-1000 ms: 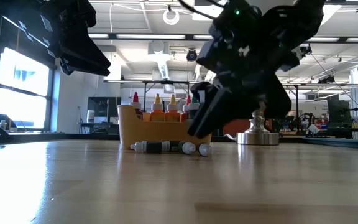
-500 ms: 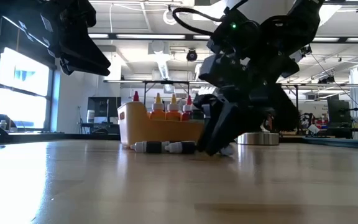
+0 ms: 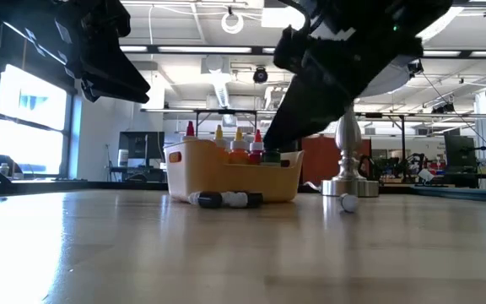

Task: Pick & Place food coloring
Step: Put the small green food coloring bottle into the yellow bin

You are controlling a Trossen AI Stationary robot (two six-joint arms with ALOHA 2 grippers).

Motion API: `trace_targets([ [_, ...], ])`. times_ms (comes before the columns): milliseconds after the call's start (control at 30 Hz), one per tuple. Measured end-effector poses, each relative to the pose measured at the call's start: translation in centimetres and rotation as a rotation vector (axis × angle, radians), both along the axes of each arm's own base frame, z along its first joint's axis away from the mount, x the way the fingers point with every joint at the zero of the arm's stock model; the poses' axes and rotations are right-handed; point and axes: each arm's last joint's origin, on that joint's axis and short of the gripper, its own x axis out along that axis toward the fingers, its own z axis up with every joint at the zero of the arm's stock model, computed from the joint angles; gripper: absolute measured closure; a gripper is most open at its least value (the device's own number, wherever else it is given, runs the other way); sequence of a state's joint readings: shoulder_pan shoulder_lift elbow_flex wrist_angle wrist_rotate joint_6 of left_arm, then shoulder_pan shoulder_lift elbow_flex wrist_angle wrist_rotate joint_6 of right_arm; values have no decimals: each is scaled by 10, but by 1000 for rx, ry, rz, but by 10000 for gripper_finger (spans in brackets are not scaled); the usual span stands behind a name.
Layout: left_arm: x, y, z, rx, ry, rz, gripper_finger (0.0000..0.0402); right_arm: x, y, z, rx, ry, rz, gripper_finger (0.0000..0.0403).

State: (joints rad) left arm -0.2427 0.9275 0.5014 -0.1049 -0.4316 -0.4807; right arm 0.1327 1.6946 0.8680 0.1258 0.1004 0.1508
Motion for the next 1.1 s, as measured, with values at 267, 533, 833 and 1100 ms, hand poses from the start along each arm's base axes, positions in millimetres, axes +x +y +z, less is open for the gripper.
trace_targets([
  [267, 0, 0, 0, 0, 0, 0, 241, -26, 6, 13, 164, 143, -264, 272],
  [533, 0, 0, 0, 0, 1, 0, 241, -40, 19, -8, 272, 356, -367, 272],
  [833, 0, 0, 0, -2, 2, -3, 241, -40, 15, -8, 390, 329, -596, 272],
  [1100, 0, 0, 0, -5, 3, -9, 241, -44, 16, -10, 517, 353, -757, 272],
])
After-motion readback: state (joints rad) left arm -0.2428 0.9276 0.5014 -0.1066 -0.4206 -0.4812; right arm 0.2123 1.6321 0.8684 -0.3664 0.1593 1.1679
